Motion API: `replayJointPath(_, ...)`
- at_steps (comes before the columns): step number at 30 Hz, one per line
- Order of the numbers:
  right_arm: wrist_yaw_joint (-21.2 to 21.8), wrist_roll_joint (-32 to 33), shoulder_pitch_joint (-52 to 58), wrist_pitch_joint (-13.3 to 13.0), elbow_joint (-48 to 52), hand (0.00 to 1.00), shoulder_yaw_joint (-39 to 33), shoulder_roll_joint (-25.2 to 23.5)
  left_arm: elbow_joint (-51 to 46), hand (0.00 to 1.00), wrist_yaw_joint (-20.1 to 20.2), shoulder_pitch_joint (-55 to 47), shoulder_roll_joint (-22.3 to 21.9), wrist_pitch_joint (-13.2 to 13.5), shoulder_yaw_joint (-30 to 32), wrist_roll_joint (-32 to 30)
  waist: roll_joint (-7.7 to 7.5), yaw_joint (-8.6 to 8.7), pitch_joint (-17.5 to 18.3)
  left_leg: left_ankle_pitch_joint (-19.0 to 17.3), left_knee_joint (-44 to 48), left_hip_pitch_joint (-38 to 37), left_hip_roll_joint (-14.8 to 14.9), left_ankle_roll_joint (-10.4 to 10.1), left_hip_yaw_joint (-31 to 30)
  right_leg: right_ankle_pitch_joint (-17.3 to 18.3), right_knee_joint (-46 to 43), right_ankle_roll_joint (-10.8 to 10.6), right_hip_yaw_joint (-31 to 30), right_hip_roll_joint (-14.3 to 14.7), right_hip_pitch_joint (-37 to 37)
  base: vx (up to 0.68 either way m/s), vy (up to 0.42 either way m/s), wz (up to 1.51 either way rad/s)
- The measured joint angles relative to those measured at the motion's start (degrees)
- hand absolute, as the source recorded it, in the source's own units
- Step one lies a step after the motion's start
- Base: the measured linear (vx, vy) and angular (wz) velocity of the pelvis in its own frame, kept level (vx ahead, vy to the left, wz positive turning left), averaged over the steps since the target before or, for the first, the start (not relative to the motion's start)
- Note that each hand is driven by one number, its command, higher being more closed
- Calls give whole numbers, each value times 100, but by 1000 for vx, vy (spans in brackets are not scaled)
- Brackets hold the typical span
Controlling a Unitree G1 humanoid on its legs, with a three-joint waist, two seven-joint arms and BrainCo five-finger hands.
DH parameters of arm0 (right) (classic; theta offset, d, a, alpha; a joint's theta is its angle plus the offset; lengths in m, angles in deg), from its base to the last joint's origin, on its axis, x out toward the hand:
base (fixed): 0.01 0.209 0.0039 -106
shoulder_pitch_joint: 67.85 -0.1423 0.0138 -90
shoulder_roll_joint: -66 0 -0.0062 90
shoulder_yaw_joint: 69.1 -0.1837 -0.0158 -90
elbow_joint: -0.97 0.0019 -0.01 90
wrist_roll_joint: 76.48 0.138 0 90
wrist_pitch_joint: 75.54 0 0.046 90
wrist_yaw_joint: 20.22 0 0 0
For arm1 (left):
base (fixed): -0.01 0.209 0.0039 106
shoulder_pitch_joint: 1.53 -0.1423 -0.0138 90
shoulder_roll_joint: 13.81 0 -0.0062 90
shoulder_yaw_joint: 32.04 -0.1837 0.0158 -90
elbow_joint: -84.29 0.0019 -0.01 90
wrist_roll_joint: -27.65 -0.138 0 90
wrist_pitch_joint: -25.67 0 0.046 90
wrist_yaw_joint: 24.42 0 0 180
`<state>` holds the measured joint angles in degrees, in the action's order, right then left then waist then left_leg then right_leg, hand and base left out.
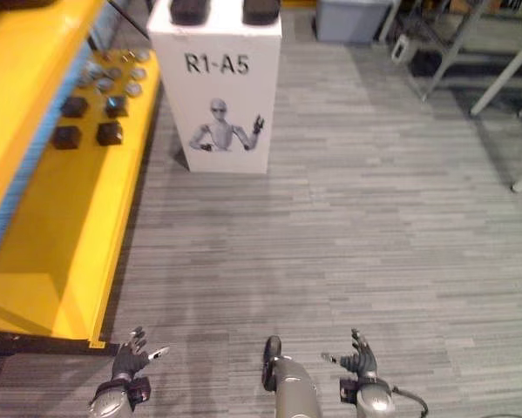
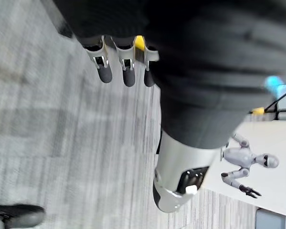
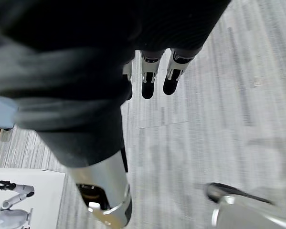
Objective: Walk over and take plastic housings, then place them on the shelf
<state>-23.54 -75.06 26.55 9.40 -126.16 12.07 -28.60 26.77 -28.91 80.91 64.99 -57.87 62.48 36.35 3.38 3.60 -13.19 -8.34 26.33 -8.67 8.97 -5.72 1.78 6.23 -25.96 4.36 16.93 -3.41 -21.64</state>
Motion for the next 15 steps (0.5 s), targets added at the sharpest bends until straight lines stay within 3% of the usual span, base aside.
replayJointPath(2, -5, 4, 83, -3, 27, 0, 92, -59, 19, 0, 9, -73, -78, 4, 12, 1, -18, -3, -14, 910, 1575, 602, 233, -62, -8, 39, 626, 16, 94, 155, 801, 522, -262, 29)
replayJointPath(4, -12, 61, 205, -14, 116, 0, 222, -162, 15, 0, 30, -195, -119, 3, 7, 5, -51, -249, -30, 338, 3664, 1706, 711, -38, 495, 34, 1572, 34, 32, 486, 2019, 677, -329, -7)
replayJointPath(5, -13, 72, 208, -14, 134, 0, 216, -176, 10, 0, 28, -204, -125, 3, 7, 6, -80, -279, -44, 286, 3711, 1826, 731, -34, 580, 34, 1670, 34, 12, 500, 2125, 587, -228, -27)
replayJointPath(7, -14, 148, 177, -16, 199, 0, 220, -209, -30, 0, 26, -244, -135, 2, 4, 13, -97, -469, -55, -153, 3023, 2583, 696, 61, 1183, 34, 2169, 31, -174, 520, 2662, 471, -102, -36)
replayJointPath(9, -14, 156, 0, -13, 40, 0, 204, -215, -41, 0, 13, -307, -140, 0, 48, 14, -123, -535, -77, -270, 1802, 2798, 475, 77, 1383, 53, 2325, -4, -338, 460, 2888, 407, 22, -49)
replayJointPath(10, -16, 158, -64, -11, -27, 0, 152, -215, -36, 0, 10, -351, -176, -7, 71, 14, -163, -569, -105, -130, 238, 2771, 103, 98, 1371, 155, 2476, -162, -455, 344, 3167, 366, 61, -51)
replayJointPath(11, -17, 157, -63, -11, -28, 0, 85, -217, -37, 0, 12, -349, -206, -7, 70, 14, -160, -590, -103, 36, -371, 2738, -14, 110, 1348, 200, 2547, -230, -511, 307, 3286, 537, 164, -51)
replayJointPath(12, -54, 156, -30, -11, -50, 0, 7, -202, -33, 0, 5, -350, -254, -4, 70, 13, -118, -601, -79, 599, -1202, 2725, -167, 191, 1206, 319, 2659, -356, -584, 297, 3476, 456, 197, -46)
replayJointPath(13, -91, 155, -19, -8, -93, 0, -2, -224, -32, 0, -7, -381, -239, -4, 79, 13, -178, -649, -52, 1156, -1202, 2650, -280, 455, 1107, 510, 2643, -487, -702, 215, 3611, 555, 233, -39)
replayJointPath(14, -108, 155, -15, -9, -117, 0, -1, -253, -35, 0, -11, -369, -214, -3, 82, 13, -247, -640, -19, 1186, -1144, 2660, -403, 542, 1081, 608, 2620, -546, -703, 103, 3637, 507, 181, -8)
replayJointPath(15, -116, 154, 5, -9, -202, 0, -1, -266, -34, 0, -7, -286, -198, -4, 76, 11, -440, -571, -7, 886, -876, 2774, -613, 697, 1071, 738, 2478, -656, -656, -115, 3647, 413, 128, 23)
